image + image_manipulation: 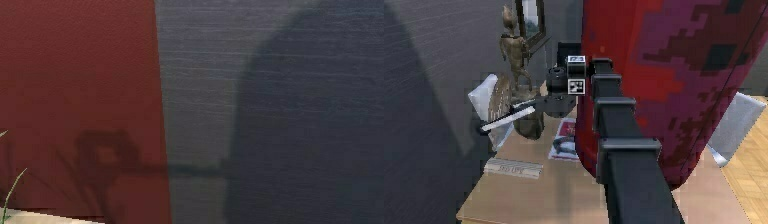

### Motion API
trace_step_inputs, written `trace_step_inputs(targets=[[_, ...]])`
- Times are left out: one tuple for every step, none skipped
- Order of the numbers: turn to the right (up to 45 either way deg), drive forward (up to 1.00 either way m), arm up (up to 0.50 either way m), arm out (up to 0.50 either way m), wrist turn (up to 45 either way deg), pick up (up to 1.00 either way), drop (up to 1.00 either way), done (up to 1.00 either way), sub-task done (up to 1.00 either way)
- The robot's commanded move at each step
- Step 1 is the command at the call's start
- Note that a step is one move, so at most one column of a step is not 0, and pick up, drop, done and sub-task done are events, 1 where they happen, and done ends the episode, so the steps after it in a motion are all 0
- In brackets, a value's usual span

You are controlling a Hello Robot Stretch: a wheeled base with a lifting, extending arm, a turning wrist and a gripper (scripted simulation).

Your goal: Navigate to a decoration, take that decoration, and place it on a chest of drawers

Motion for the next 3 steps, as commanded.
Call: trace_step_inputs(targets=[[0.0,0.0,0.0,0.0,-45.0,0.0,0.0,0.0,0.0],[0.0,0.0,0.0,0.0,-21.0,0.0,0.0,0.0,0.0],[0.0,0.0,0.0,-0.24,0.0,0.0,0.0,0.0,0.0]])
